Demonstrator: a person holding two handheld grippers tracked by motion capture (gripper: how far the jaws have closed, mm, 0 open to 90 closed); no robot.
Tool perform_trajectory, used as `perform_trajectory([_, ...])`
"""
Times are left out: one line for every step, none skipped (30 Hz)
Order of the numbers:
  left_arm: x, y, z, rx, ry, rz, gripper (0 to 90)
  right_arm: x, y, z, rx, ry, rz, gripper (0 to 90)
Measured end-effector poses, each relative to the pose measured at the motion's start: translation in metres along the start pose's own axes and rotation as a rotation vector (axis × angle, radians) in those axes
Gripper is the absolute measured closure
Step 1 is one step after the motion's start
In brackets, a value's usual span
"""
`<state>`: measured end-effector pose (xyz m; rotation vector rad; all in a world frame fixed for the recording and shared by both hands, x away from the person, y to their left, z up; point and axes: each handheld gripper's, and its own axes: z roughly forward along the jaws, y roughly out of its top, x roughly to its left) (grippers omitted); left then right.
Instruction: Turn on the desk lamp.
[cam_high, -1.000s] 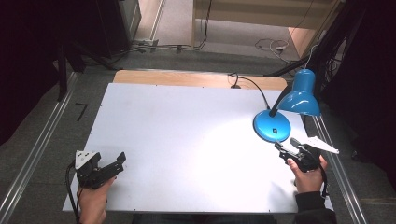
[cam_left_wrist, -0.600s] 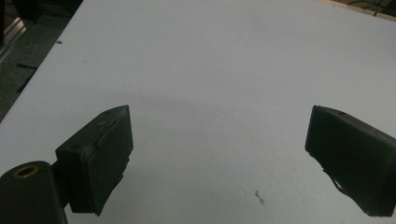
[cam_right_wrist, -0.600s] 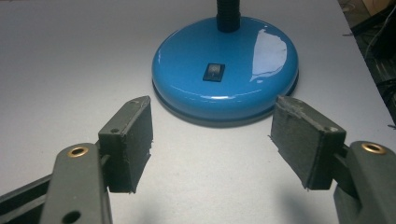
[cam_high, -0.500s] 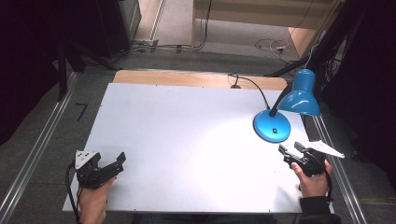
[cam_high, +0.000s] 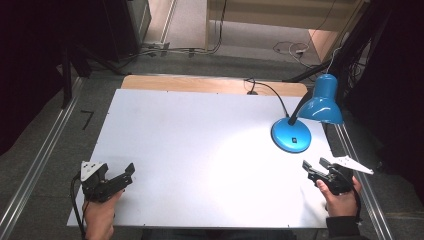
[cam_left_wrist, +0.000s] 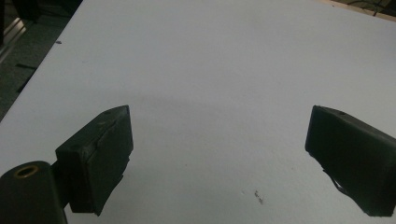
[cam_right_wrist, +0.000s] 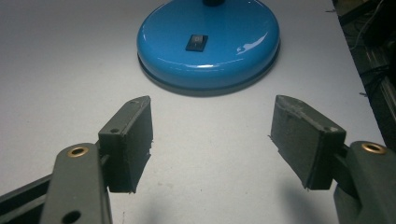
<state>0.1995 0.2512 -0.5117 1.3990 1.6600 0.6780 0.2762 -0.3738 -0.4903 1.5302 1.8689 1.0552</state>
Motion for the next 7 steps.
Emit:
perform_trajectory([-0.0001, 0.0000, 0.0001, 0.001, 0.000, 0.001, 8.2, -0.0005, -0.0007, -0.0005, 0.002, 0.000, -0.004, 27.9])
perform_trajectory([-0.0004, -0.0001, 0.0000, 0.001, 0.000, 0.001, 8.2, -0.0008, -0.0014, -0.0010, 0.006, -0.002, -0.006, 27.7])
perform_trajectory([-0.0005, 0.0000, -0.0001, 0.000, -0.001, 0.001, 8.2, -0.0012, -0.0022, -0.0013, 0.007, -0.003, -0.008, 27.0])
perform_trajectory([-0.0007, 0.0000, -0.0003, 0.000, 0.000, 0.001, 8.2, -0.0015, -0.0028, -0.0017, 0.009, -0.005, -0.009, 26.0])
perform_trajectory([-0.0007, 0.0001, -0.0002, 0.000, -0.001, 0.002, 8.2, -0.0019, -0.0035, -0.0020, 0.012, -0.009, -0.010, 24.9])
perform_trajectory([-0.0007, 0.0001, -0.0001, 0.000, -0.001, 0.001, 8.3, -0.0025, -0.0041, -0.0018, 0.015, -0.011, -0.011, 24.0])
perform_trajectory([-0.0006, 0.0001, 0.0000, 0.000, -0.001, 0.000, 8.2, -0.0033, -0.0046, -0.0016, 0.022, -0.014, -0.011, 23.1])
